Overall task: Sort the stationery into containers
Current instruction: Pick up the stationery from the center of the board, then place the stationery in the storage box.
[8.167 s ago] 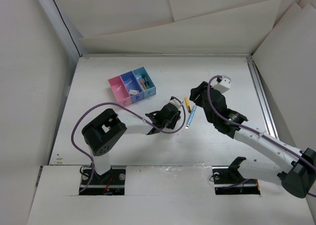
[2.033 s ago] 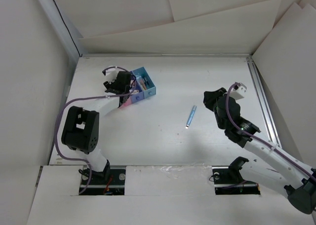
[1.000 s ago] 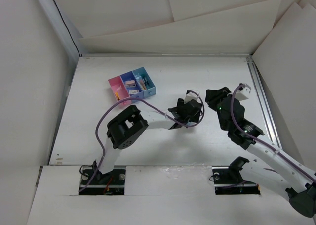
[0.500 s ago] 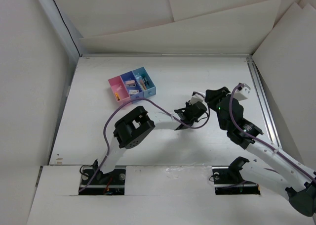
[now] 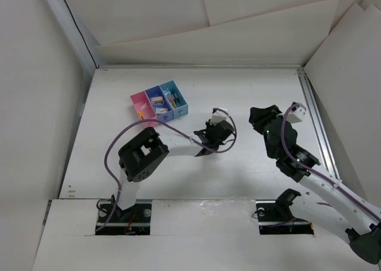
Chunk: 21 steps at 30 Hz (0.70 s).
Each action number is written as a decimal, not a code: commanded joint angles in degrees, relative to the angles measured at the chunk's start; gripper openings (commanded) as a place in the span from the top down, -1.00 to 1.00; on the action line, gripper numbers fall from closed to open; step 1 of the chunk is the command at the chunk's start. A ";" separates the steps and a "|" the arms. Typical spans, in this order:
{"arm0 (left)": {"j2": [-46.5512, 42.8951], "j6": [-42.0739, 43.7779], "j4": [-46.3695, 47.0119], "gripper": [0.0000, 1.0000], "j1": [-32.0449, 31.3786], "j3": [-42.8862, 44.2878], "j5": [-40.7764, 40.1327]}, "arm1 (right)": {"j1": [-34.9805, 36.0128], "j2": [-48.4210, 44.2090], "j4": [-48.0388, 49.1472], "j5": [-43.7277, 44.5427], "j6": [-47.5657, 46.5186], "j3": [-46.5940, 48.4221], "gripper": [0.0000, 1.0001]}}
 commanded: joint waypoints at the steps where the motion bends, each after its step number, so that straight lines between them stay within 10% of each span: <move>1: -9.30 -2.79 1.95 0.95 5.74 -2.96 -1.13 | -0.31 -0.91 2.62 1.53 0.77 -0.63 0.10; 21: -23.91 -9.91 0.39 0.92 38.01 -9.74 1.53 | -0.31 3.40 2.09 -1.99 -0.29 1.13 0.10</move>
